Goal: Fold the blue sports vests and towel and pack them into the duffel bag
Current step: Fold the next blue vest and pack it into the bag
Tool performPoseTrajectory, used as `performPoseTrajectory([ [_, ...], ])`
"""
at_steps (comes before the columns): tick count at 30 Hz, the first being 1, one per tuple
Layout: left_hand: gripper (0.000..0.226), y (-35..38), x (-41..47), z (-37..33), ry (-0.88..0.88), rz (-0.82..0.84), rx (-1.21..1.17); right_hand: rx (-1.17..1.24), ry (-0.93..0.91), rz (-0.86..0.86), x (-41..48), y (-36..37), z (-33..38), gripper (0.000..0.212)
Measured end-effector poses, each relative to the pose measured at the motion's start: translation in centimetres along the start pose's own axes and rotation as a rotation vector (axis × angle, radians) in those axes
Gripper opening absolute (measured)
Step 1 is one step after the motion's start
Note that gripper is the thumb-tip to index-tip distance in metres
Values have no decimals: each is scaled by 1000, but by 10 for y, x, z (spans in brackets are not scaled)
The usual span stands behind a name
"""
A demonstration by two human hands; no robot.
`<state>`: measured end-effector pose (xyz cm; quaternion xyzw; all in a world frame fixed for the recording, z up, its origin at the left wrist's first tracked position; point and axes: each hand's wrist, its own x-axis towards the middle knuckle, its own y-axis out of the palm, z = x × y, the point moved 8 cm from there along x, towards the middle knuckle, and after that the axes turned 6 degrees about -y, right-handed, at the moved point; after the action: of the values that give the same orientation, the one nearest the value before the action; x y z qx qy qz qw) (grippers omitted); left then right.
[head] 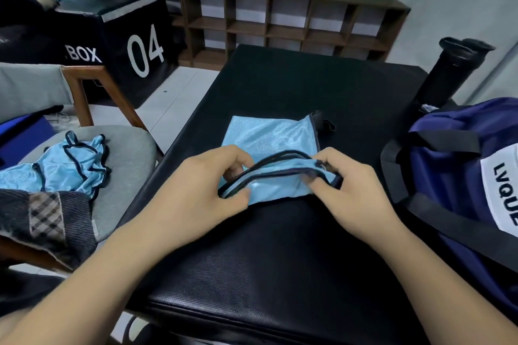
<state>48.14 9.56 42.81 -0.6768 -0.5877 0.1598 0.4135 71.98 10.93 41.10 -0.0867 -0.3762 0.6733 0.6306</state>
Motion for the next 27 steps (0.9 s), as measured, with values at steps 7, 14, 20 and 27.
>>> performPoseTrajectory([
  [7, 17, -6, 4, 25, -159, 55, -43, 129, 91, -69, 3, -7, -10, 10],
  [14, 19, 16, 6, 51, -474, 31, -771, 128, 109, -129, 2, -9, -11, 8],
  [20, 21, 28, 7, 62, -541, -67, -665, 38, 172, -37, 1, -3, -22, 35],
  [27, 60, 29, 11, 67, -512, 32, -646, 54, 204, -120, 6, -12, -35, 29],
])
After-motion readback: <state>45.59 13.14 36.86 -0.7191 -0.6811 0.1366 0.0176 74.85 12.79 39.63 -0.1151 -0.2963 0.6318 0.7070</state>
